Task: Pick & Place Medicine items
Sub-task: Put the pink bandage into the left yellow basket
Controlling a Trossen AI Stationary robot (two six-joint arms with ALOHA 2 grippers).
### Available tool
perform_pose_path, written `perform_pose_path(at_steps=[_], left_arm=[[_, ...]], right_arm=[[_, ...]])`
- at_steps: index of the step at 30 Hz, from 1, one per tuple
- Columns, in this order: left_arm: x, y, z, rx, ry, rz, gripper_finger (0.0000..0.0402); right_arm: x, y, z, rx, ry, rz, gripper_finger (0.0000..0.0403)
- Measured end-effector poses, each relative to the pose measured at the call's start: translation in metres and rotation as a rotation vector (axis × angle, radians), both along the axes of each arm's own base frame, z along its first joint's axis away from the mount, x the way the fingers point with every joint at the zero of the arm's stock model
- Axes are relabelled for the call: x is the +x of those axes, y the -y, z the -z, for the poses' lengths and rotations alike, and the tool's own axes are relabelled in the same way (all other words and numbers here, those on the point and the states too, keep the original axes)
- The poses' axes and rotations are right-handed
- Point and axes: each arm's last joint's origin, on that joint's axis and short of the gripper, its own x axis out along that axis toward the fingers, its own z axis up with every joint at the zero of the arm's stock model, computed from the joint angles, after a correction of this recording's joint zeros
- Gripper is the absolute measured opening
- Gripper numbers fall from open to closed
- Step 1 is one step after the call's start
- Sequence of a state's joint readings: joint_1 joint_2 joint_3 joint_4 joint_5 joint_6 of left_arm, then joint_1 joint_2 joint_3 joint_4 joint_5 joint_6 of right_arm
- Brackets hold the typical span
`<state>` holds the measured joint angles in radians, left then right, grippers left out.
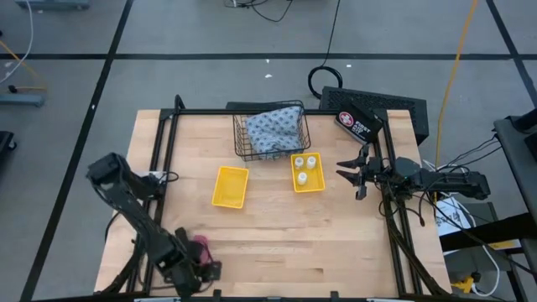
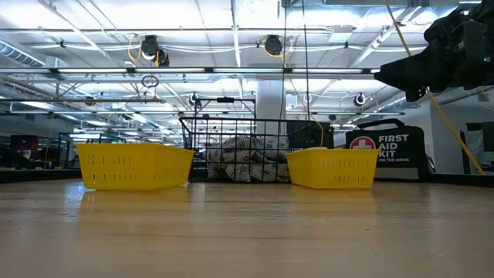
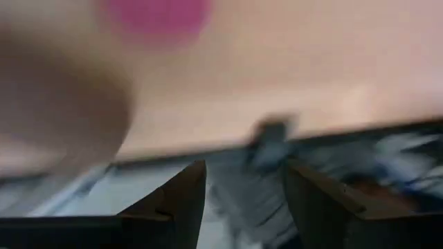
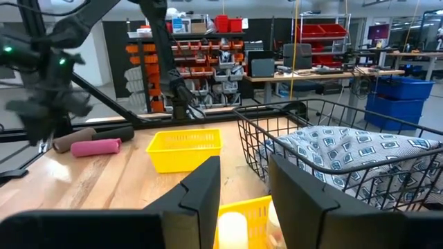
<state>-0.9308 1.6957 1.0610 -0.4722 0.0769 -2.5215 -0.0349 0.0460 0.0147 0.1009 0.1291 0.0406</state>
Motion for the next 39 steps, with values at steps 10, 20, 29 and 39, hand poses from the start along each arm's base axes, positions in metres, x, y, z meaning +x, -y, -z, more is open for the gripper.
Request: perform_pose_path(at_steps=[10, 20, 29, 39], left_arm=[[-0.019, 0.021, -0.004, -0.176, -0.274, 0.190, 0.0198], [-0.054, 0.020, 0.009, 0.040, -0.411, 0.182, 0.0198], [-0.046, 0.004, 0.025, 0.236, -0.341, 0.195, 0.0198], [-0.034, -0.025, 0.022, 0.600, -0.064, 0.081, 0.0198]], right_arm=[[0.000, 0.000, 0.000, 0.000, -0.001, 0.000, 0.0114], [0.000, 0.000, 0.000, 0.000, -0.002, 0.000, 0.0114], [0.000, 0.000, 0.000, 0.000, -0.002, 0.000, 0.0114], [0.000, 0.000, 0.000, 0.000, -0.002, 0.000, 0.0114]])
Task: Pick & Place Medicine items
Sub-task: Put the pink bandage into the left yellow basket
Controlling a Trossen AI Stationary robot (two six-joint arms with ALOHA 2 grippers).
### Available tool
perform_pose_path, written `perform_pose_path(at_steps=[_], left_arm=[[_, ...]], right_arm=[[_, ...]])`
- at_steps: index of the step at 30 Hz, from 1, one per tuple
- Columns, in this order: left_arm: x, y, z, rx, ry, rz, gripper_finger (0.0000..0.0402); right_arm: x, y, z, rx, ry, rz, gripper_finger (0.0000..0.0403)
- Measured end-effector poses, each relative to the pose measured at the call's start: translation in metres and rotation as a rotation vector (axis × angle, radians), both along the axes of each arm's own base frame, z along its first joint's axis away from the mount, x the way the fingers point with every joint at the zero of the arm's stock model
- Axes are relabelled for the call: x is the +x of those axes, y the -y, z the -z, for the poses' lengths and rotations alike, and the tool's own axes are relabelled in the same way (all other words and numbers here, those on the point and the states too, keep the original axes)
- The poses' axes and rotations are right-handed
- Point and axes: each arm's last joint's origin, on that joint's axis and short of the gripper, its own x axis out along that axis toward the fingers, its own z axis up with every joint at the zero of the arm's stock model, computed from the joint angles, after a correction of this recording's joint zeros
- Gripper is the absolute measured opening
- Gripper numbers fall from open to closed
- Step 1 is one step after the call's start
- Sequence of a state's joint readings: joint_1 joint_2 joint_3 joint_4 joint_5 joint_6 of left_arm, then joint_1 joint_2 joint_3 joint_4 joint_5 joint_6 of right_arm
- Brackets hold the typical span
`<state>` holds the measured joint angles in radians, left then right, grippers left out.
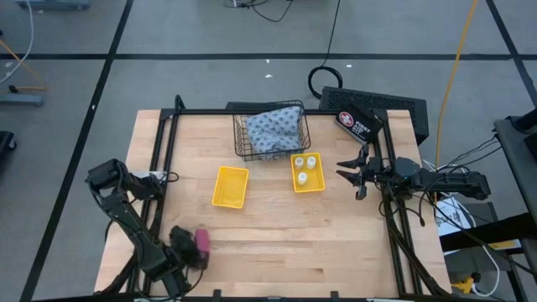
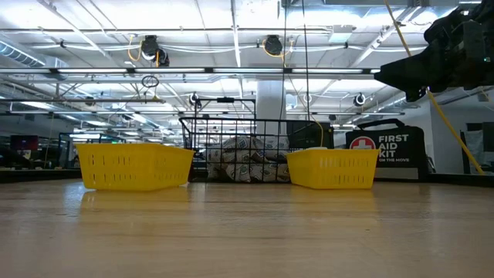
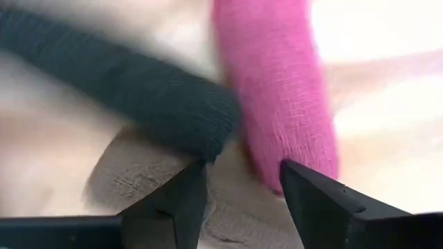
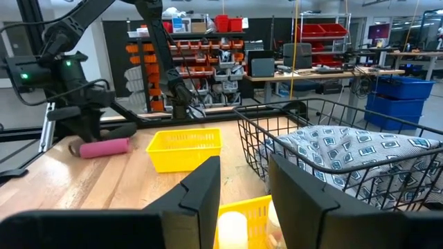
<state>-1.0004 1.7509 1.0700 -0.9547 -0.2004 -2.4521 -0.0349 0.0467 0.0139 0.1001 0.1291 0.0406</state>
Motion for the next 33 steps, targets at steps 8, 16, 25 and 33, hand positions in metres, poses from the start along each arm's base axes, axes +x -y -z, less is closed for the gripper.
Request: perform_pose_path(at_steps=[8, 16, 25, 33], left_arm=[[0.018, -0.019, -0.002, 0.213, 0.178, 0.035, 0.0198], [0.036, -0.039, -0.016, 0.168, 0.151, 0.028, 0.0198], [0.055, -0.050, -0.014, -0.031, 0.027, -0.054, 0.0198], [0.074, -0.057, 0.003, -0.062, 0.002, -0.160, 0.0198]], right_arm=[[0.000, 0.000, 0.000, 0.000, 0.000, 0.000, 0.0114], [0.000, 0.000, 0.000, 0.000, 0.000, 0.000, 0.0114], [0.000, 0.000, 0.000, 0.000, 0.000, 0.000, 0.0114], [0.000, 0.000, 0.000, 0.000, 0.000, 0.000, 0.0114]])
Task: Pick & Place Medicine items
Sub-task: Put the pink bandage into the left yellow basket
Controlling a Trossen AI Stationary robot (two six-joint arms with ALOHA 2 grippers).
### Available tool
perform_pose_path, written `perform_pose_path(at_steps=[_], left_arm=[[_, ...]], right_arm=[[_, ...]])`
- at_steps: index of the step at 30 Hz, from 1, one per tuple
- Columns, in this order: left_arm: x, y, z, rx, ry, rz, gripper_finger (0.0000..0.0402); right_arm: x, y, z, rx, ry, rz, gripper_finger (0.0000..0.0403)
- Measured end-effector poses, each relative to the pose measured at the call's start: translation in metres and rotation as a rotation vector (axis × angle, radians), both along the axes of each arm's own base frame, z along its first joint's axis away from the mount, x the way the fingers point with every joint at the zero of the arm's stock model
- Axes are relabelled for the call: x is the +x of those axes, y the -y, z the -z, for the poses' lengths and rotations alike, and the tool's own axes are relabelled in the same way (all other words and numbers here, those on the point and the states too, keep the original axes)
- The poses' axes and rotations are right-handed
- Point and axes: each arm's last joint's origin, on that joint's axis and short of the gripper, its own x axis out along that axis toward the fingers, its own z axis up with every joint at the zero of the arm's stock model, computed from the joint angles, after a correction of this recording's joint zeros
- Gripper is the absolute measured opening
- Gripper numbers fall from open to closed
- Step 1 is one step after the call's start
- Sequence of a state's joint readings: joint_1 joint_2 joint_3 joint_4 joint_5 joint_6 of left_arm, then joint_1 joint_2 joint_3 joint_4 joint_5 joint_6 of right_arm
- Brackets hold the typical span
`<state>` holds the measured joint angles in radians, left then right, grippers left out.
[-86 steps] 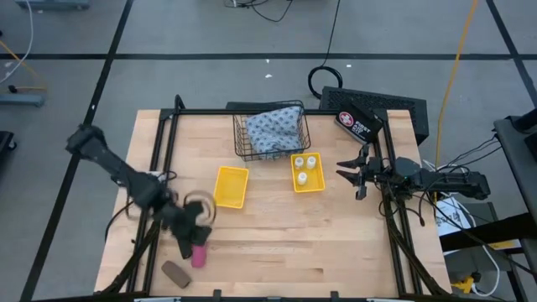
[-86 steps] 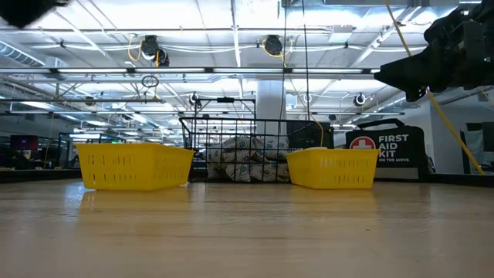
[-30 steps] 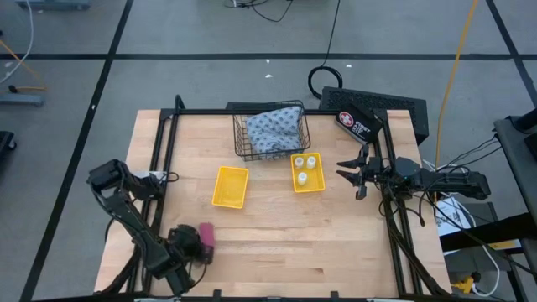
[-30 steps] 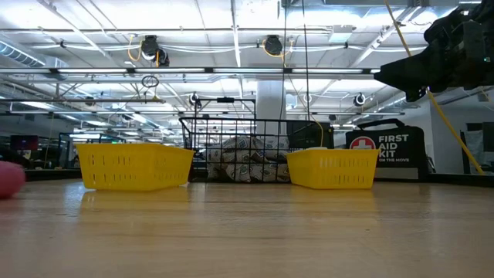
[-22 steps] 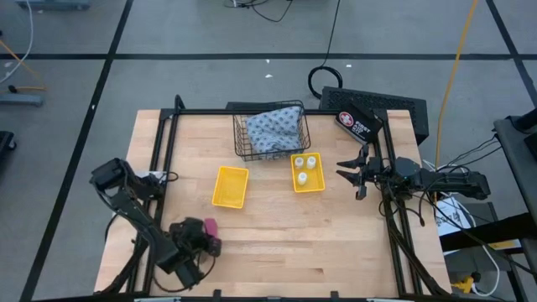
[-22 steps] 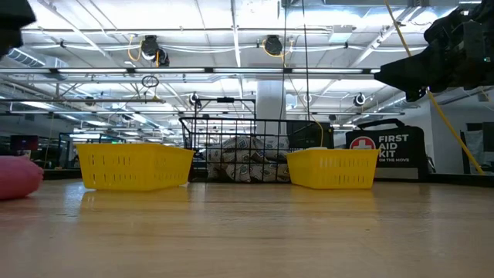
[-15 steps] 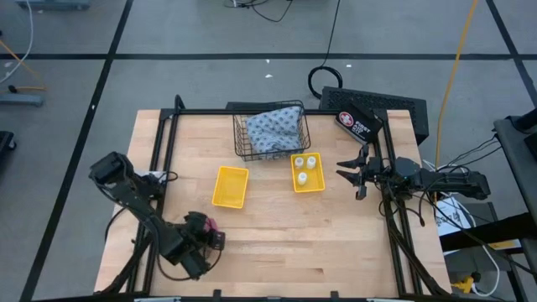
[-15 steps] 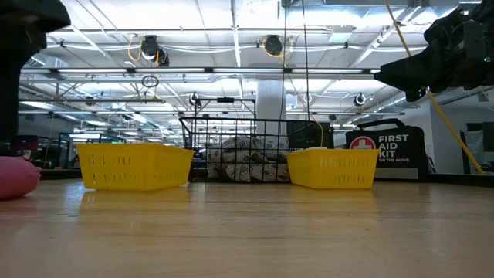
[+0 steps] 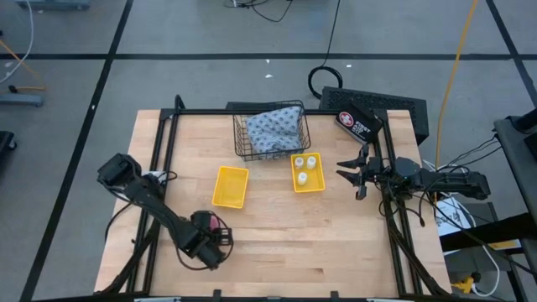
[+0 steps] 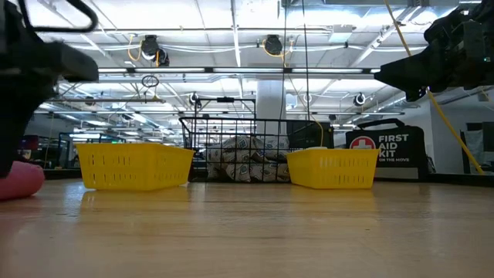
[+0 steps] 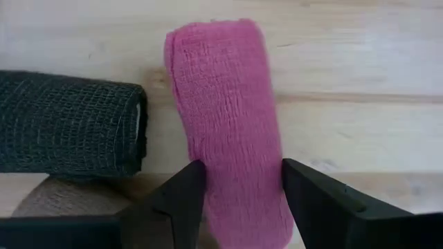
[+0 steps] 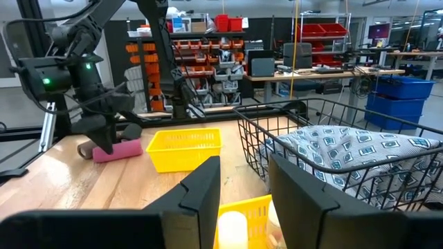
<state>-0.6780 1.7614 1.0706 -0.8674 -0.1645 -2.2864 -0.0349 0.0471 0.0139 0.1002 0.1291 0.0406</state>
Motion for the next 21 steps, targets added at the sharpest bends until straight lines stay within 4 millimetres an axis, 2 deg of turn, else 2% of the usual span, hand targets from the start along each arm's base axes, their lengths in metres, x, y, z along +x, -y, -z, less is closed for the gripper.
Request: perform_pose_path(at_steps=[4, 12, 15, 21], left_arm=[[0.0044, -0.0031, 0.0074, -0.013, -0.046, -0.021, 0.0198], [0.0072, -0.0069, 0.0086, -0.010, -0.041, -0.063, 0.0193], [0.0078, -0.0076, 0.0086, -0.017, -0.046, -0.066, 0.0168], [0.0076, -0.0079, 0.0080, -0.012, -0.044, -0.053, 0.0087]], right_arm=[[0.0000, 0.0000, 0.0000, 0.000, 0.000, 0.000, 0.0114], [0.0000, 0.0000, 0.0000, 0.000, 0.000, 0.000, 0.0114], [0.0000, 0.0000, 0.0000, 0.000, 0.000, 0.000, 0.0114], [0.0000, 0.0000, 0.0000, 0.000, 0.000, 0.000, 0.0114]])
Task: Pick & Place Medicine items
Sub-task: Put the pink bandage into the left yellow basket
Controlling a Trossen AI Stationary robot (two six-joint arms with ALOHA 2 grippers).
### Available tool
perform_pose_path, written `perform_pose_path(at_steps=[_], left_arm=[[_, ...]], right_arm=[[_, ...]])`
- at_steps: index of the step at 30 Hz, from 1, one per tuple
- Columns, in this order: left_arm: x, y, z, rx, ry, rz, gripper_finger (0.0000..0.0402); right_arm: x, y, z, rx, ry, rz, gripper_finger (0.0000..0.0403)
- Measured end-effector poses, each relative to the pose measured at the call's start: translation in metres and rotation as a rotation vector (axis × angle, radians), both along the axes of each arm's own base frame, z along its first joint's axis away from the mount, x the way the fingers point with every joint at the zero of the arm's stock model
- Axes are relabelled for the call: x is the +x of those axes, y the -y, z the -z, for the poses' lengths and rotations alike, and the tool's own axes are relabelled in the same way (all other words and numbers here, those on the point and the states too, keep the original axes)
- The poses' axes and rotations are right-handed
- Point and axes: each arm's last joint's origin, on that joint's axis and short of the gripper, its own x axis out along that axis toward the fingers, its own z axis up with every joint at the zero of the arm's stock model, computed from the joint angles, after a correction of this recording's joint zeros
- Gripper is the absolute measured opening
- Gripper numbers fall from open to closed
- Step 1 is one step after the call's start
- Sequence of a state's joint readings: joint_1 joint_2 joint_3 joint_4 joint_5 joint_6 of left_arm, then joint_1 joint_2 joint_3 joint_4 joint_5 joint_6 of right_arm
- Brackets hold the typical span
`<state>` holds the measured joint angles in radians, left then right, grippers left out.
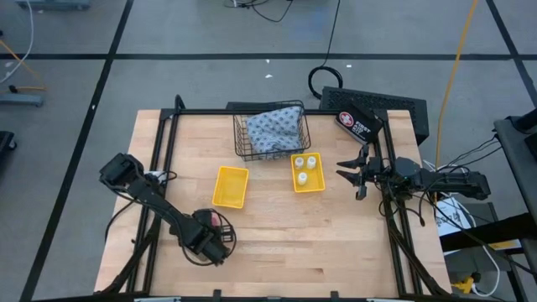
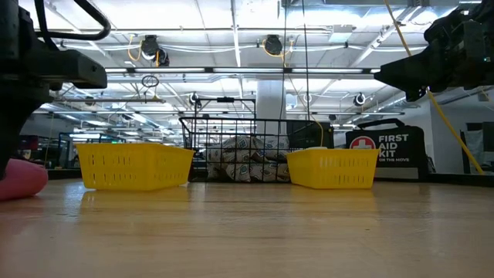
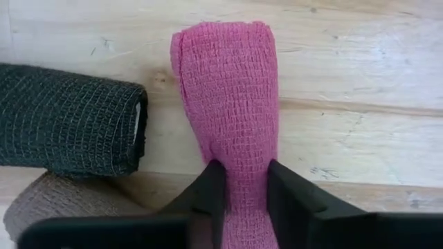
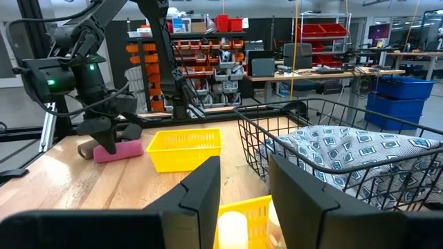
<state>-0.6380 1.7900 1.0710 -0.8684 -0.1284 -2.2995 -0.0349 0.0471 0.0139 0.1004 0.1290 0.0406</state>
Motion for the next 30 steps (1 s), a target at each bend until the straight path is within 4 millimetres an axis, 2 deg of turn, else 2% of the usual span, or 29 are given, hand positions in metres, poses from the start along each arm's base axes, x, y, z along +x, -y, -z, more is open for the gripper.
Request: perform_pose_path(at_steps=[3, 5, 10, 14, 18, 23, 30], left_arm=[[-0.001, -0.001, -0.008, -0.012, 0.022, 0.027, 0.0058], [-0.002, -0.003, -0.015, 0.015, 0.060, 0.042, 0.0054], [-0.001, -0.012, -0.053, 0.086, 0.240, 0.072, 0.0054], [-0.003, -0.028, -0.079, 0.128, 0.273, 0.120, 0.0054], [-0.006, -0.053, -0.100, 0.169, 0.235, 0.169, 0.0053], [0.003, -0.093, -0.109, 0.220, 0.181, 0.260, 0.0053], [0.027, -0.143, -0.100, 0.199, 0.120, 0.340, 0.0053]], right_arm=[[0.000, 0.000, 0.000, 0.000, 0.000, 0.000, 0.0114], [0.000, 0.000, 0.000, 0.000, 0.000, 0.000, 0.0114], [0.000, 0.000, 0.000, 0.000, 0.000, 0.000, 0.0114], [0.000, 0.000, 0.000, 0.000, 0.000, 0.000, 0.0114], [0.000, 0.000, 0.000, 0.000, 0.000, 0.000, 0.0114], [0.000, 0.000, 0.000, 0.000, 0.000, 0.000, 0.0114], [0.000, 0.000, 0.000, 0.000, 0.001, 0.000, 0.0114]])
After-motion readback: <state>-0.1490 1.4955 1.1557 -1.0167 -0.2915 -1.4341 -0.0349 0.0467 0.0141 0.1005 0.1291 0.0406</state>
